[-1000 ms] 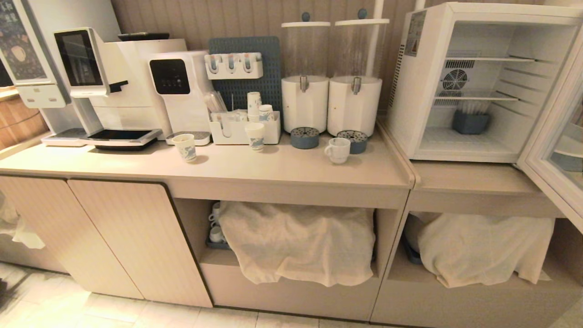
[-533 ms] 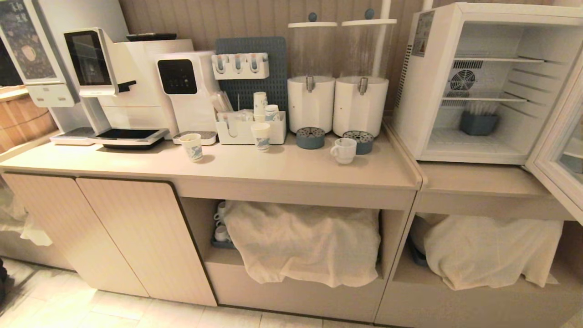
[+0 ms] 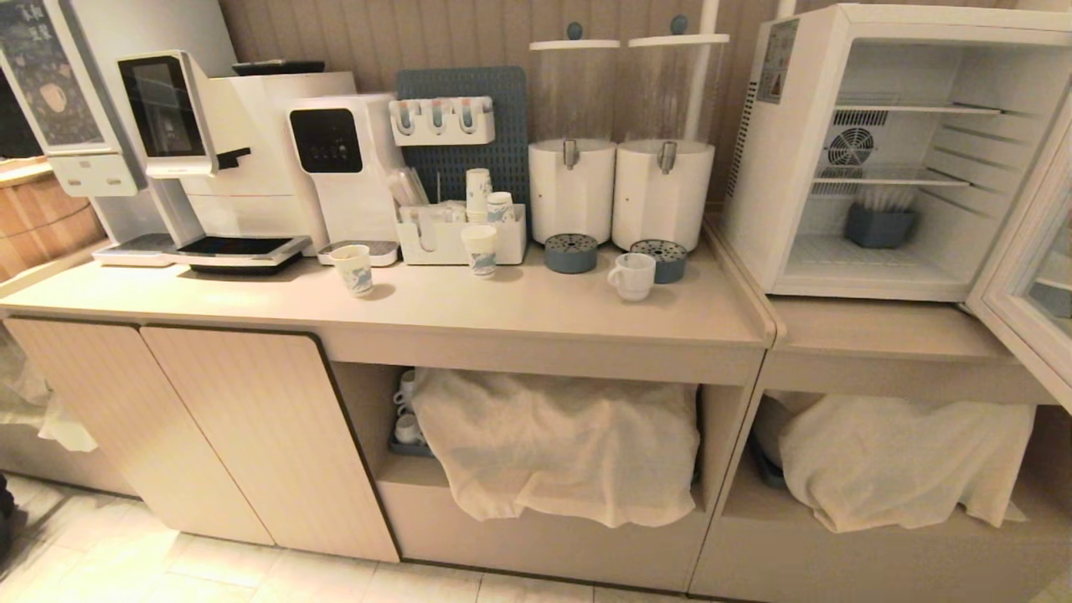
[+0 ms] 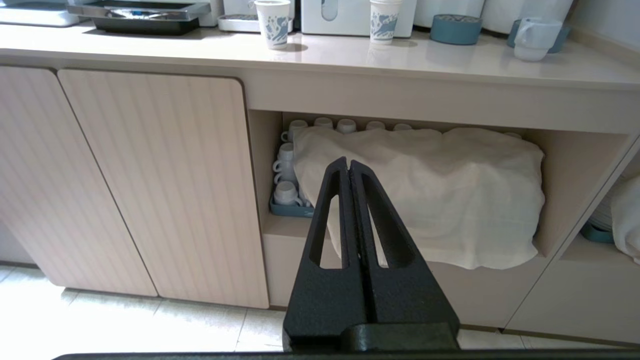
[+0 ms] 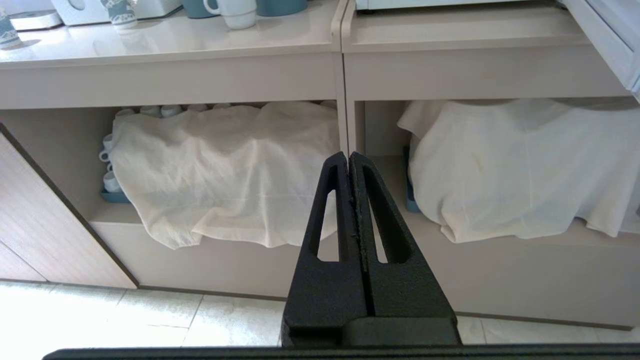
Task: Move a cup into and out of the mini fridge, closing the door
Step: Put the ceramic cup in the freezer
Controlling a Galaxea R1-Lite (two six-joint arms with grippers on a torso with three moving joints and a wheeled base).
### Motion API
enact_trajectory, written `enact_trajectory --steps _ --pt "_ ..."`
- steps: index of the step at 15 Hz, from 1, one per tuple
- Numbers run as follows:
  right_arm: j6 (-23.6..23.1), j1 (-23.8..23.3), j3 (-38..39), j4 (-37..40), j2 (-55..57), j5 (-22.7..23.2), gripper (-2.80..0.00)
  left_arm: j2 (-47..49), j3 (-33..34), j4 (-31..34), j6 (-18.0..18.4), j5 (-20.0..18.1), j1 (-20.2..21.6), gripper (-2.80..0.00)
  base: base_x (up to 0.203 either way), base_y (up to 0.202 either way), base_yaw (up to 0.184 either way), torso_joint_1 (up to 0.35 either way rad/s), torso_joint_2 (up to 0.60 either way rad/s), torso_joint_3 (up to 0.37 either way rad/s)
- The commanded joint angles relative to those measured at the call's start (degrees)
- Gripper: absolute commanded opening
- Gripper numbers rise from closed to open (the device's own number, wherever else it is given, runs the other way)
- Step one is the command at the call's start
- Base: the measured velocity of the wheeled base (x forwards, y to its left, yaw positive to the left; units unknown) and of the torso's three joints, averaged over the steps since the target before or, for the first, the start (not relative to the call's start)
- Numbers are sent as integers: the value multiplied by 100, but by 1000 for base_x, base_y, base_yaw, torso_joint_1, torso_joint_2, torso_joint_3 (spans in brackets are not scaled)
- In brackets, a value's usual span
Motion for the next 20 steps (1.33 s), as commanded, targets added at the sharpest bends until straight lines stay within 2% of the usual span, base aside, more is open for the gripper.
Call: enact_trajectory --steps 1,3,14,18,20 --pt "1 2 0 1 4 0 -280 -26 229 -2 -4 -1 3 -280 0 0 0 0 0 0" --pt "1 2 0 1 4 0 -280 -26 229 -2 -4 -1 3 -280 -2 89 -1 2 4 3" --pt "9 2 0 1 4 0 -280 -26 229 40 -4 -1 3 -280 0 185 0 1 1 3" --pt "1 2 0 1 4 0 -280 -18 229 51 5 0 3 -280 12 24 1 0 3 1" --pt "1 2 0 1 4 0 -280 -18 229 51 -4 -1 3 -280 140 4 2 2 0 4"
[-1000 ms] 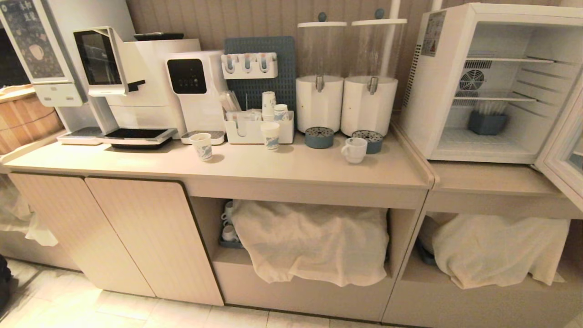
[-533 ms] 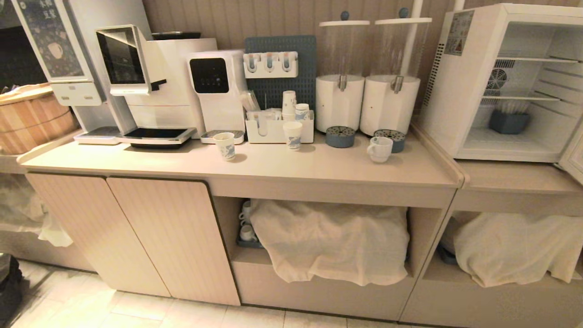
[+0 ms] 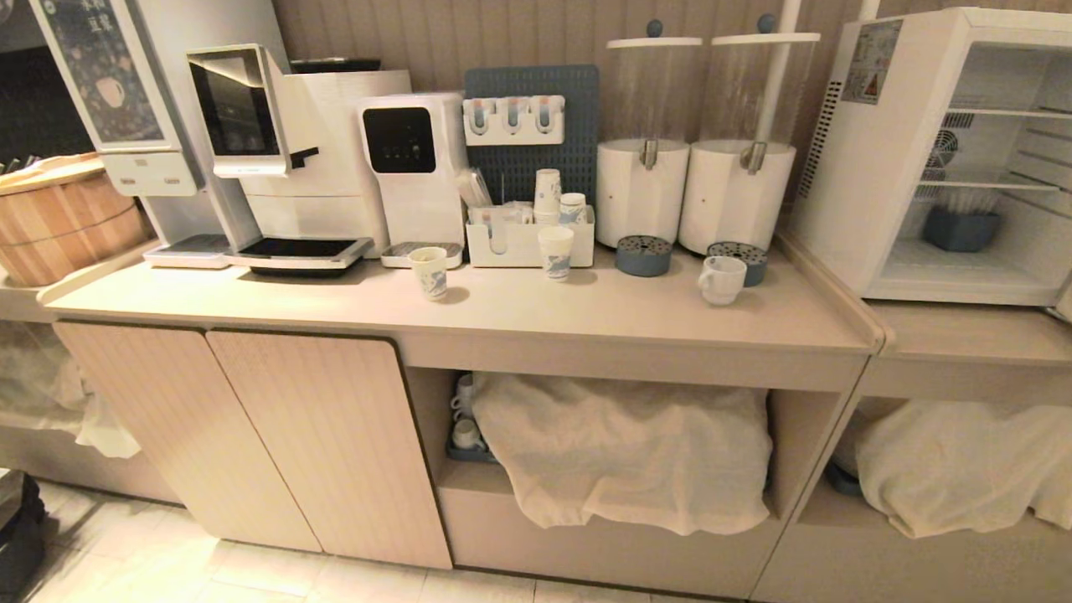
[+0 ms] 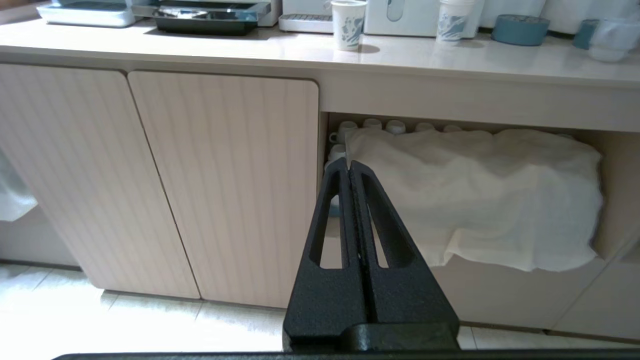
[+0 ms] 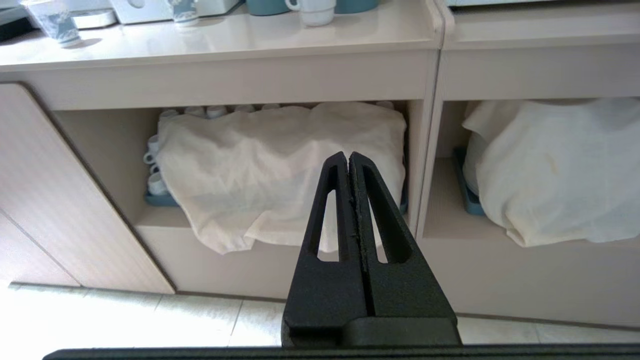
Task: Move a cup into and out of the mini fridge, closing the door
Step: Put the ceramic cup in the freezer
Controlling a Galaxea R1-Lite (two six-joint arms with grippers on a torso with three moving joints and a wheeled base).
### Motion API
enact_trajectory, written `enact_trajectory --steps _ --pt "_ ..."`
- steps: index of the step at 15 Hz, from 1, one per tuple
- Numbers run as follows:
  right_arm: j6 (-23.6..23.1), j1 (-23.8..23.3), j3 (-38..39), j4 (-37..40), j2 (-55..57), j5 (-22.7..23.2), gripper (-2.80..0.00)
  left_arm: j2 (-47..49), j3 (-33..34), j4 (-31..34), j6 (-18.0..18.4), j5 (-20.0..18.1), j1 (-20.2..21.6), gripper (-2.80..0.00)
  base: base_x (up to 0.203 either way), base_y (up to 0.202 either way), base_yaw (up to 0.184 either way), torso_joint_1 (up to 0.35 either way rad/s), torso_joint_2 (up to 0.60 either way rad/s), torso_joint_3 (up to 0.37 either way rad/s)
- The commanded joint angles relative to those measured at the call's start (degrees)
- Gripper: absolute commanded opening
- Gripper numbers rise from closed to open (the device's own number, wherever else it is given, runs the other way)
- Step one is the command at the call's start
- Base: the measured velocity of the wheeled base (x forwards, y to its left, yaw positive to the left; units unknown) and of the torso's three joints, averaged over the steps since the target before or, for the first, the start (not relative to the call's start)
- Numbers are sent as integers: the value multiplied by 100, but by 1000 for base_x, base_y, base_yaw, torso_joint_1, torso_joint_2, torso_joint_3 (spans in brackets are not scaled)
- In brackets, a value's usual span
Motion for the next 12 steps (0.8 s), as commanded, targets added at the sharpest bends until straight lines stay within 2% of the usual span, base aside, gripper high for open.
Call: enact_trajectory --steps 1,12 --pt "-2 2 0 -3 6 2 -280 -18 229 -9 -6 0 1 -280 190 1 1 -1 7 0" --pt "-1 2 0 -3 6 2 -280 -18 229 -26 -4 -2 1 -280 196 0 1 3 1 2"
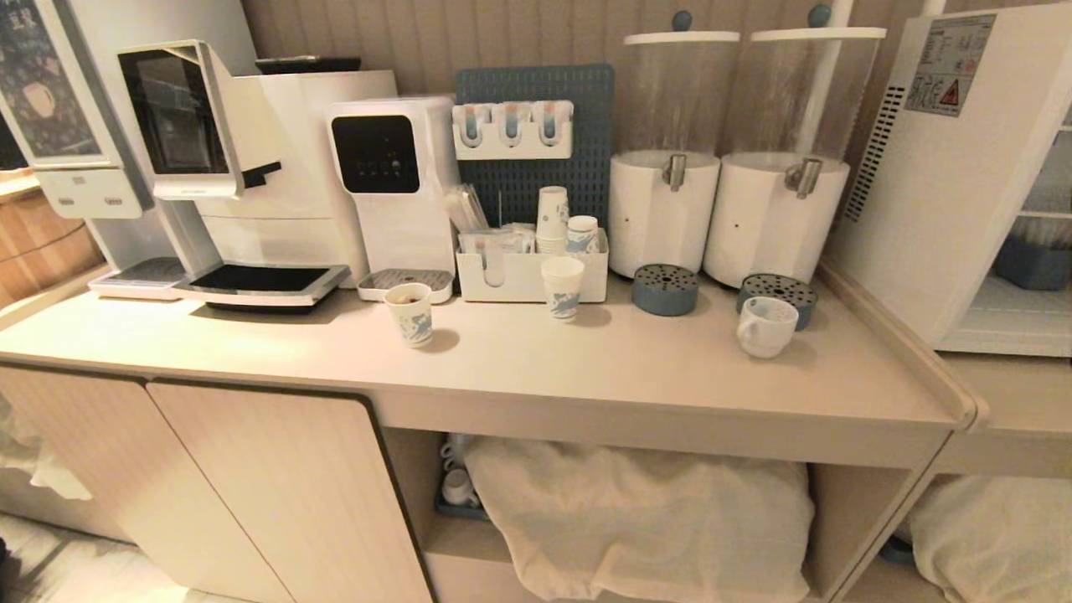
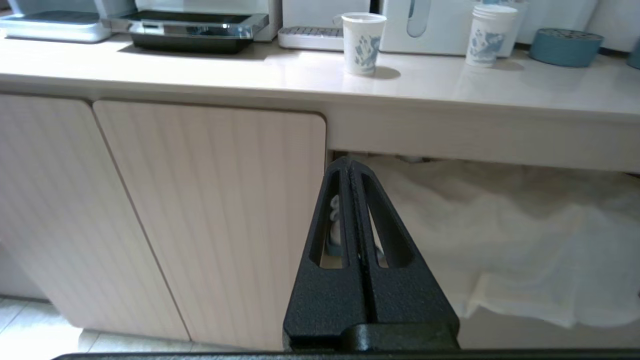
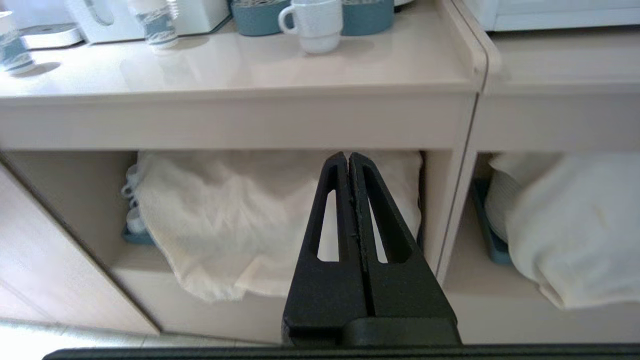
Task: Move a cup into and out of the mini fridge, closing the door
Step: Put the ceramic cup in the freezer
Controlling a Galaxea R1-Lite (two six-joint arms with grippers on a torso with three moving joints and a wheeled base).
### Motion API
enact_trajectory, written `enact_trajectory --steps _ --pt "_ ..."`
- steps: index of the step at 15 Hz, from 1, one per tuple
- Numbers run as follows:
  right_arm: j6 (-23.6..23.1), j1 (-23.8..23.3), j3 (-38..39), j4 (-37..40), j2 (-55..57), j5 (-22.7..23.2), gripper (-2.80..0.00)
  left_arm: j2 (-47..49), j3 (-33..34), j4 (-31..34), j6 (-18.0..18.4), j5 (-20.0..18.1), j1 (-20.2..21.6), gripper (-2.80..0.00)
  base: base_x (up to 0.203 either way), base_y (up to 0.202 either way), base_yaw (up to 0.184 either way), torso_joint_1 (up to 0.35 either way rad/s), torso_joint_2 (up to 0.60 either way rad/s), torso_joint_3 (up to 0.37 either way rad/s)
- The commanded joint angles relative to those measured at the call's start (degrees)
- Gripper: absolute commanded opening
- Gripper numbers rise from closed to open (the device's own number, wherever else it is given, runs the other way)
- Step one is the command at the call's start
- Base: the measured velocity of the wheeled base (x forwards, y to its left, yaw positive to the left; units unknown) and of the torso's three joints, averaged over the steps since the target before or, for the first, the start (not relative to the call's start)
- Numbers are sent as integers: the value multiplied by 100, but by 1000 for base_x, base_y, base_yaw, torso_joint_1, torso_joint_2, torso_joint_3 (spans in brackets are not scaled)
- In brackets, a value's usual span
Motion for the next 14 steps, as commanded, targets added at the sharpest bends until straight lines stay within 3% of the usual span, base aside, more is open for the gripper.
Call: enact_trajectory --steps 1,7,11,13,14 --pt "-3 2 0 2 4 2 -280 -18 229 -5 0 -2 -2 -280 194 0 0 -2 2 6" --pt "6 2 17 -15 4 2 -280 -26 229 -31 0 -11 -2 -280 185 -18 3 2 4 3" --pt "25 2 36 -200 -13 -16 -280 -26 229 -31 0 -11 -2 -280 0 0 0 0 0 0" --pt "-26 2 -572 -178 15 -218 -280 -26 229 -22 0 -11 -2 -280 0 0 0 0 0 0" --pt "-65 2 -1253 24 102 -289 -280 -26 229 -30 0 -11 -2 -280 0 0 0 0 0 0"
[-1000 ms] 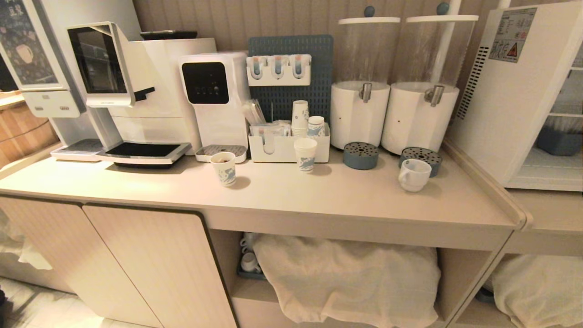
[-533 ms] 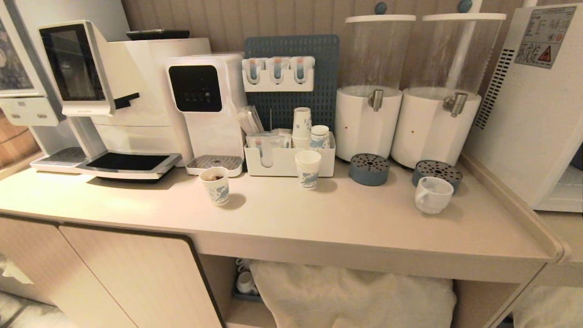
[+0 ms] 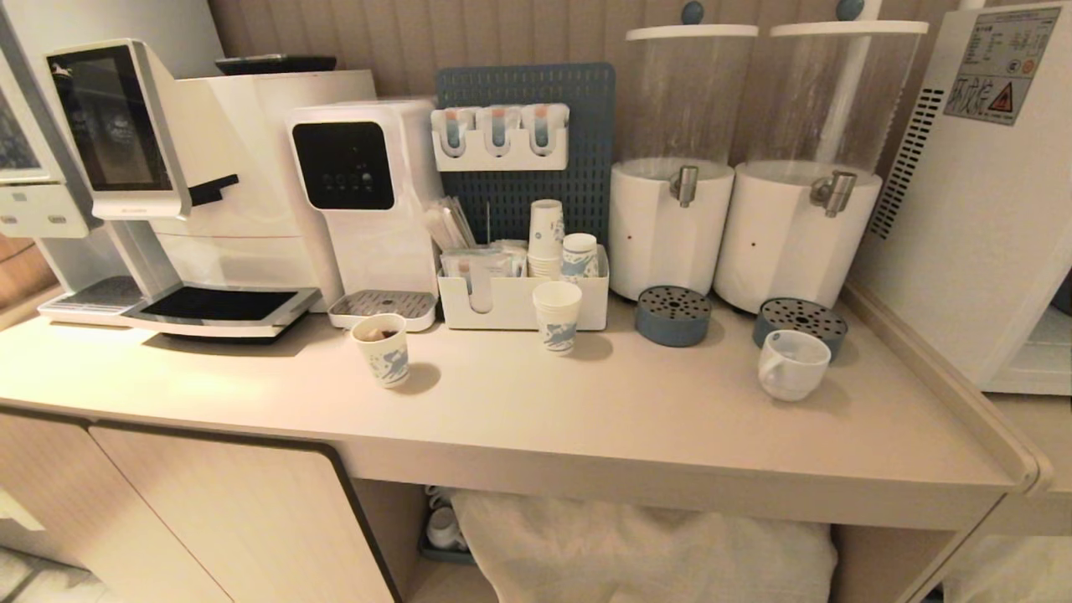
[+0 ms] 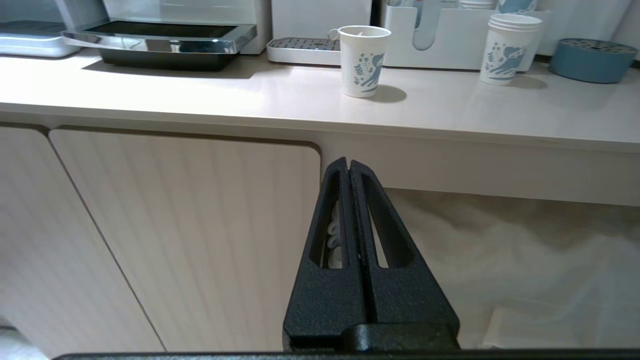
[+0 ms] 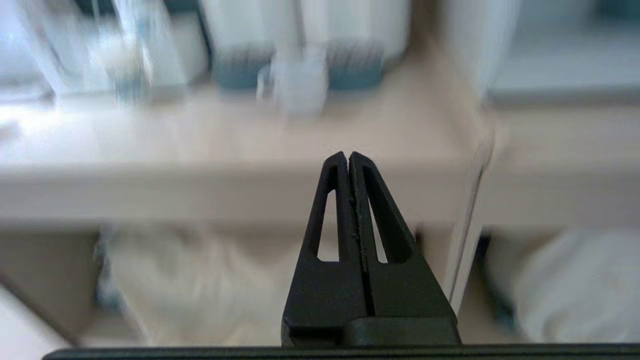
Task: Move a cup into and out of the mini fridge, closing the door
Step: Put the ceramic cup in the freezer
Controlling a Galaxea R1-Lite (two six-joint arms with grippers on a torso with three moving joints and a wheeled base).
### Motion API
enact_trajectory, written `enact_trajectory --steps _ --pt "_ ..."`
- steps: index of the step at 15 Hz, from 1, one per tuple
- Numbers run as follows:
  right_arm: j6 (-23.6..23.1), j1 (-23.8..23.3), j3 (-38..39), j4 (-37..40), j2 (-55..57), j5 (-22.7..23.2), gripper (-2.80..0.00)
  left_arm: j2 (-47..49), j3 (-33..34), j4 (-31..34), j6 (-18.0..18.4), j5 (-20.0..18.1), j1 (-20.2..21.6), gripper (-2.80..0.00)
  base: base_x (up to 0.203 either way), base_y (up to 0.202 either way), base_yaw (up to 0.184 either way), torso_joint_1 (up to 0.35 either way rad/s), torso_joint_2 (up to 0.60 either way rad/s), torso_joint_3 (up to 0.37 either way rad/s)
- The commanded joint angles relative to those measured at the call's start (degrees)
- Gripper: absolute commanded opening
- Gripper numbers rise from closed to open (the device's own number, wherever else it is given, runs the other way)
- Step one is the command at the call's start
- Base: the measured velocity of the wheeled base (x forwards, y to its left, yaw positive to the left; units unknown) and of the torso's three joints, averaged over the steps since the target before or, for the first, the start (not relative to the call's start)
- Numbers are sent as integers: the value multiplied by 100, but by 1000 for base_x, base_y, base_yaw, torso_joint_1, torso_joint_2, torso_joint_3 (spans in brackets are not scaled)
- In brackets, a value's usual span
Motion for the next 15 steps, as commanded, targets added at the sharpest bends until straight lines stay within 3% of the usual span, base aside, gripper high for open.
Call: enact_trajectory --steps 1,3,5,6,8,10,15 --pt "-90 4 -1557 411 229 -96 -280 -26 229 -10 -4 0 -6 -280 0 0 0 0 0 0" --pt "-264 82 -3568 1090 791 -138 -280 -26 229 -19 -4 0 -6 -280 0 0 0 0 0 0" --pt "-375 464 -5562 2057 1639 -281 -280 -26 229 -19 -22 0 -6 -280 0 0 0 0 0 0" --pt "-346 930 -6534 2785 2109 -454 -280 -26 229 -19 -22 0 -6 -280 0 0 0 0 0 0" --pt "101 2383 -7718 4137 2753 -872 -280 -26 229 -19 -22 0 -6 -280 0 0 0 0 0 0" --pt "964 3414 -8007 5525 3237 -958 -280 -26 229 -11 -13 0 -6 -280 0 0 0 0 0 0" --pt "1972 3969 -6509 5683 3856 -767 -280 -26 229 -19 -13 0 -6 -280 0 0 0 0 0 0"
